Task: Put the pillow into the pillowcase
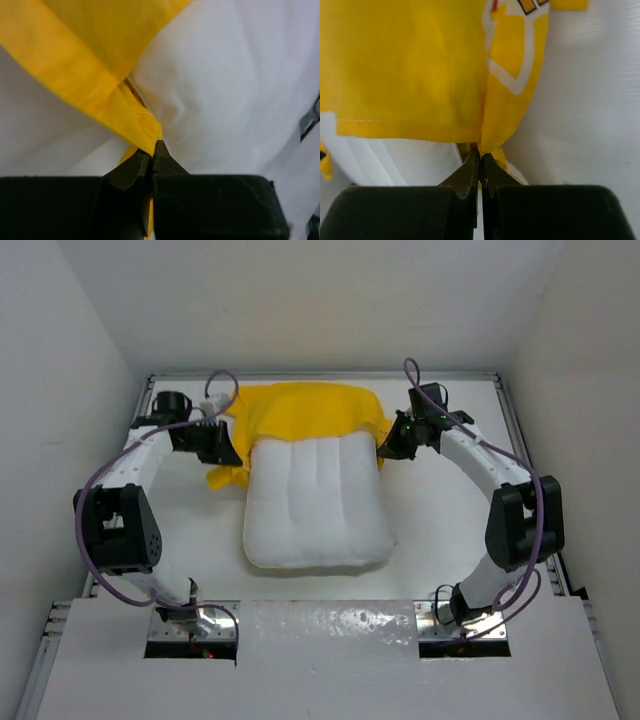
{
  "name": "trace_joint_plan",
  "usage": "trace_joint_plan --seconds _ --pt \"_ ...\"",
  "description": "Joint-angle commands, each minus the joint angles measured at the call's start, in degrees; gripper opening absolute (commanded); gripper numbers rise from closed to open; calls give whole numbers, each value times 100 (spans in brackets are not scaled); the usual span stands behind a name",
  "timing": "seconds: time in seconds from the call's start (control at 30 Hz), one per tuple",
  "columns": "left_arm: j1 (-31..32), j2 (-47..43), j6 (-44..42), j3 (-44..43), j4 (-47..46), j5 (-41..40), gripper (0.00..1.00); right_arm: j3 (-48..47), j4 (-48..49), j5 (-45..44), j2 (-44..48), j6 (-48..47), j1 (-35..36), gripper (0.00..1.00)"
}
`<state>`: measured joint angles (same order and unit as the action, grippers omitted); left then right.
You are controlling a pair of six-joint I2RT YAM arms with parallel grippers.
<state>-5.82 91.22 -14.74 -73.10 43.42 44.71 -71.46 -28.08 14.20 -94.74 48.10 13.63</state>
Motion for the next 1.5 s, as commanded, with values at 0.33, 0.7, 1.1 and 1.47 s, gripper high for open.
trace_joint_plan --seconds 0.33,0.7,1.1,1.47 --pt "890 -289 -2699 398 1757 -1173 92 -1318 -1604 -1910 -186 -1971 -18 79" --pt "3085 123 -3216 -699 -526 -2633 77 -116 -642 -1754 675 -1014 1142 75" --pt "3536 1740 -2877 -1127 -2531 -3697 85 1916 1188 -1235 1115 -257 1142 99" --pt "3544 2110 -2288 -1092 -2927 -3706 0 2637 2340 -437 317 -46 1133 39"
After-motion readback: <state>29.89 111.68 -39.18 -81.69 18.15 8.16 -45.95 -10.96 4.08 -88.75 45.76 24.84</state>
